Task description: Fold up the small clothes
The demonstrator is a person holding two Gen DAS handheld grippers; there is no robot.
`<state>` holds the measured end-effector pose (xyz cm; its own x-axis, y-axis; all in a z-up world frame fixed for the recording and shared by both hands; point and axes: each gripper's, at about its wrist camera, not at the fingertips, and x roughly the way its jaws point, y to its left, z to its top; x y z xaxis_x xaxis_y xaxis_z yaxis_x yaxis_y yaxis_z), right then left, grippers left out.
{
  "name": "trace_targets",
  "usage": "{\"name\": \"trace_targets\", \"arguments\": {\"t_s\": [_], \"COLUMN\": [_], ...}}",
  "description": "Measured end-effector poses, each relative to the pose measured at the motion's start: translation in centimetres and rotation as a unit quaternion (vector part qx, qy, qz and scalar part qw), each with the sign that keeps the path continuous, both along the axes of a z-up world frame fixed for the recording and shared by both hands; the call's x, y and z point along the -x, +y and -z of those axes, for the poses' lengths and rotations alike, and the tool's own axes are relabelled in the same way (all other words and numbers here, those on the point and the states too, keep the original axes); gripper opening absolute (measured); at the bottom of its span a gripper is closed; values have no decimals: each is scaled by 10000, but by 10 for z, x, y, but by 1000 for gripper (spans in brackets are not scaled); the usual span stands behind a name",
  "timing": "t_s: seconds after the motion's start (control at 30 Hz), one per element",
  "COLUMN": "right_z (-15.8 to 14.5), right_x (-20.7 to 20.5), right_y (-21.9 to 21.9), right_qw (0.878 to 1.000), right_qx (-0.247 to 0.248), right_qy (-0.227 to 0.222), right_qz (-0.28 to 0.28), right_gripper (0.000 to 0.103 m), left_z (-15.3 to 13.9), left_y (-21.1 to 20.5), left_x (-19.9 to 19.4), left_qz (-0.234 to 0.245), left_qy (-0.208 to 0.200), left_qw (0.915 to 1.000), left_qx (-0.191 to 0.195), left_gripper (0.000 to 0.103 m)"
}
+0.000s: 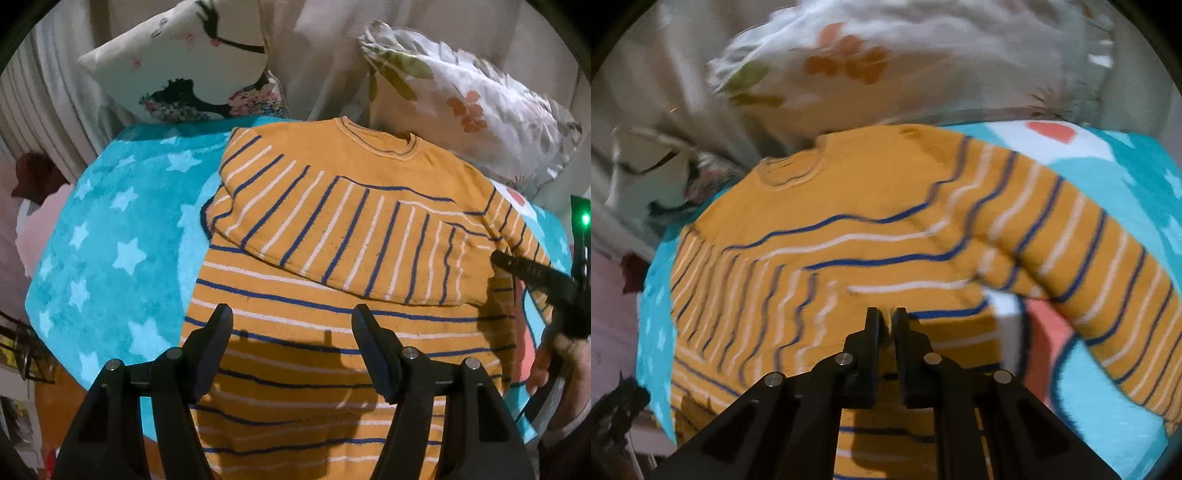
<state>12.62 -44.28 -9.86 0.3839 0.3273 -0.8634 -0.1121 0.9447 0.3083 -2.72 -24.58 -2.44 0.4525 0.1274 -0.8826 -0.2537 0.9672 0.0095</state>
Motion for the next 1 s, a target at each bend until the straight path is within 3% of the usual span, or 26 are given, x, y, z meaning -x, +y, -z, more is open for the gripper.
{"name": "trace_targets", "arguments": {"t_s": [0.17,0.43,0.5,0.63,0.8,0.83,0.87,0.9,1.0], "right_z": [5,-7,-8,-11,0,6,11,15,11], "right_x": [-3,12,13,19,17,16,14,13,10], "right_y": [-31,-63,-59,-33,6,13,18,22,23], "right_qw": [9989,9972,9973,9984,9995,9993,9988,9981,9980], "right_qx": [107,-217,-395,-503,-115,-61,-110,-204,-184], "right_qy": [47,-4,-35,-191,-158,-78,11,76,-50], "right_qz": [454,709,612,200,-264,-367,-469,-568,-609], "right_gripper": [9,10,15,43,49,47,19,7,6], "left_z": [1,1,1,0,1,0,-1,-2,-4], "left_y": [-12,-27,-30,-36,-37,-37,-37,-37,-35], "left_x": [-1,-3,-3,-2,4,5,7,8,12], "left_qz": [177,376,403,453,425,415,401,390,327], "left_qy": [75,119,125,159,226,227,225,219,212], "left_qw": [9997,9988,9987,9984,9984,9984,9984,9984,9985], "left_qx": [-172,-283,-279,-310,-293,-309,-328,-345,-388], "left_gripper": [66,66,66,68,69,69,69,69,70]}}
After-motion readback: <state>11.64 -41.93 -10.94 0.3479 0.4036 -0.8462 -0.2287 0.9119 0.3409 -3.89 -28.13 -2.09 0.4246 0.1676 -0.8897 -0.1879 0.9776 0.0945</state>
